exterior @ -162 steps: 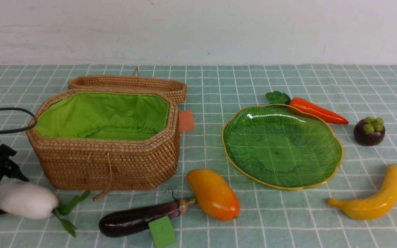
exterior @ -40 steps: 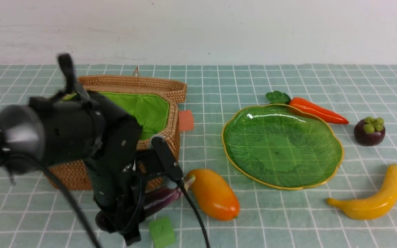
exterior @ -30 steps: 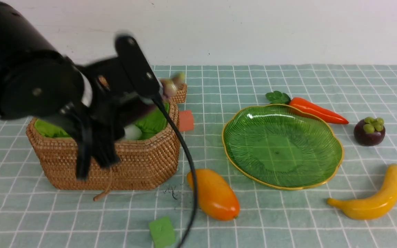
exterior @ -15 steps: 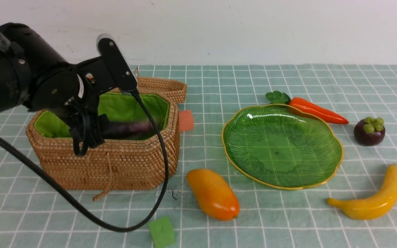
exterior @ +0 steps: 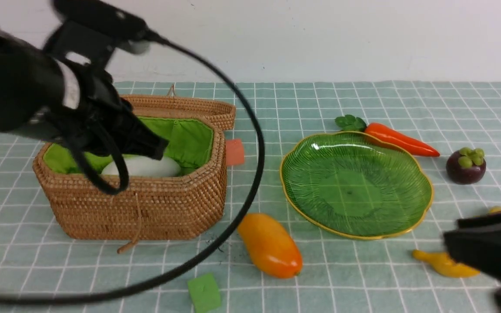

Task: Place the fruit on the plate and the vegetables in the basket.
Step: Use the right arm to grab a mango and put it into the right plate

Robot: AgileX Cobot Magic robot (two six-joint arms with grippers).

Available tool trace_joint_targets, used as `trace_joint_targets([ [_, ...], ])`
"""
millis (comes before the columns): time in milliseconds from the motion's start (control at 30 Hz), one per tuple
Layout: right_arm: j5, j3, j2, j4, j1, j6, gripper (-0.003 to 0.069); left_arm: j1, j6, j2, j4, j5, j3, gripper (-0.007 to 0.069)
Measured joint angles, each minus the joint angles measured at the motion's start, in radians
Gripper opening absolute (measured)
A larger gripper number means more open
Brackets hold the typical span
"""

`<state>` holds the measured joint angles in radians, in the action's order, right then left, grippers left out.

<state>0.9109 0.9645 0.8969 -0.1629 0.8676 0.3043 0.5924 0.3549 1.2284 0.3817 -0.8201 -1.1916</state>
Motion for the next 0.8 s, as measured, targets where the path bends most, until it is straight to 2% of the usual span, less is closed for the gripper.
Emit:
trace_joint_targets([
  [233, 0.07, 0.152, 0.233, 0.018, -0.034, -0.042, 0.0158, 0.117, 0.072, -0.352, -0.097, 0.008, 0.189, -0.0013],
  [400, 0.071, 0.268, 0.452, 0.246, -0.185, -0.254, 0.0162, 0.148, 0.079, -0.616, -0.177, 0.129, 0.407, -0.0013],
  [500, 0.042, 0.321, 0.587, 0.374, -0.237, -0.37, 0.0192, 0.15, 0.079, -0.727, -0.208, 0.19, 0.51, -0.0013],
  [633, 0.014, 0.391, 0.727, 0.437, -0.253, -0.436, 0.0299, 0.15, 0.079, -0.825, -0.224, 0.252, 0.601, -0.0013],
  [733, -0.005, 0.49, 0.897, 0.45, -0.254, -0.456, 0.0519, 0.15, 0.079, -0.887, -0.231, 0.303, 0.634, -0.0013],
  [800, -0.007, 0.509, 0.929, 0.451, -0.255, -0.458, 0.0562, 0.15, 0.079, -0.895, -0.23, 0.309, 0.634, -0.0013],
])
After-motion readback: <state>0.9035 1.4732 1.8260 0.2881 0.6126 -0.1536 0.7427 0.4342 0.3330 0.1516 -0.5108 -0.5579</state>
